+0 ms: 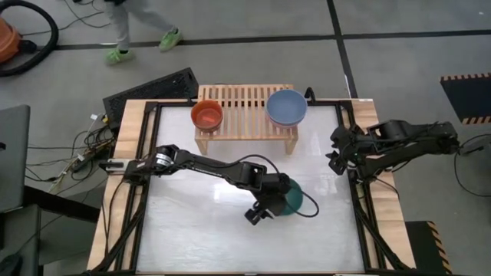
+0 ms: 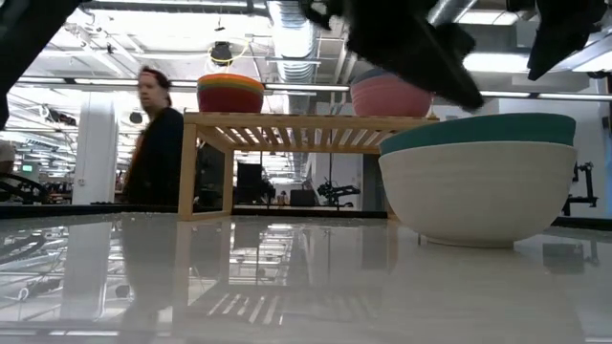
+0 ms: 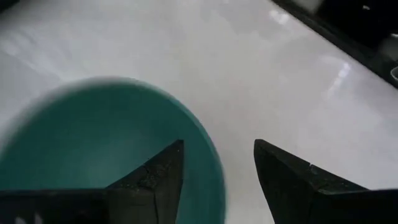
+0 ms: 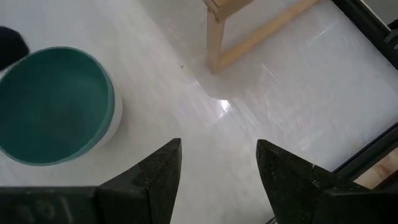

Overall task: Place and stack bowls onto a shelf
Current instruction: Stack the dark green bowl on top of the light blue bowl on the shelf

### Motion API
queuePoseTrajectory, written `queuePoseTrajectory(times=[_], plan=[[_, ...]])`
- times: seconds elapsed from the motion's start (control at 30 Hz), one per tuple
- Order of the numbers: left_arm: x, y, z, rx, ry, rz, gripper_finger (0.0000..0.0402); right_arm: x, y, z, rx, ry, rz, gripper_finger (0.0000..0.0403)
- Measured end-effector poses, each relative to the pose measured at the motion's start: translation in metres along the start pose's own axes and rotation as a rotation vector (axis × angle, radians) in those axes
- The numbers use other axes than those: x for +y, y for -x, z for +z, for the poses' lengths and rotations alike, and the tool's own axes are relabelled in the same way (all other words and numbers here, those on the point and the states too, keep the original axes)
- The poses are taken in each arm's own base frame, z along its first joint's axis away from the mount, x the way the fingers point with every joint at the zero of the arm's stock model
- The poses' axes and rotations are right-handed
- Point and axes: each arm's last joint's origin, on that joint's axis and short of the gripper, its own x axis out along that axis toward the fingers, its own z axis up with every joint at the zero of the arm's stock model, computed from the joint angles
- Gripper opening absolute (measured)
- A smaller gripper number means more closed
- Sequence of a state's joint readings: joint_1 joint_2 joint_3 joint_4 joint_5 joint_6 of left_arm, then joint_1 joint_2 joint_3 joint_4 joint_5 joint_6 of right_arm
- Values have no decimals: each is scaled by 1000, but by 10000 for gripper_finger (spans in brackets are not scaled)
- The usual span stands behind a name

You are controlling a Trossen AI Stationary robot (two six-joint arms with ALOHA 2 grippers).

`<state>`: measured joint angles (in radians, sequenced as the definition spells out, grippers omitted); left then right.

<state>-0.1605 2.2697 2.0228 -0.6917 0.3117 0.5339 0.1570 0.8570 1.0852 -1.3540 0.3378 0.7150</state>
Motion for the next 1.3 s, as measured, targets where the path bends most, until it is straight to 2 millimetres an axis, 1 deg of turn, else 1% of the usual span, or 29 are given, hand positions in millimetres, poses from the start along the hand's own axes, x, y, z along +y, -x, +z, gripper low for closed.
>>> queuePoseTrajectory(times=[0.17,0.27,0.4,0.53,0.77,1.0,1.07,1.3], plan=[[3,-6,-1,-1,28,27,181,0,-6,-3,19,8,-12,234],[2,-10,-6,29,46,20,181,0,-6,-3,23,8,-10,234],[3,-10,-4,18,43,26,172,0,-6,-3,24,11,-11,234],[3,-10,-4,18,59,28,143,0,-6,-3,24,15,-11,234],[4,-10,-4,9,58,31,72,0,-6,-3,24,25,-11,234],[4,-10,-4,14,51,28,12,0,-6,-3,23,25,-12,234],[4,-10,-5,16,53,29,4,0,-6,-3,23,24,-11,234],[4,-10,-6,40,65,47,0,0,-6,-3,22,17,-11,234]])
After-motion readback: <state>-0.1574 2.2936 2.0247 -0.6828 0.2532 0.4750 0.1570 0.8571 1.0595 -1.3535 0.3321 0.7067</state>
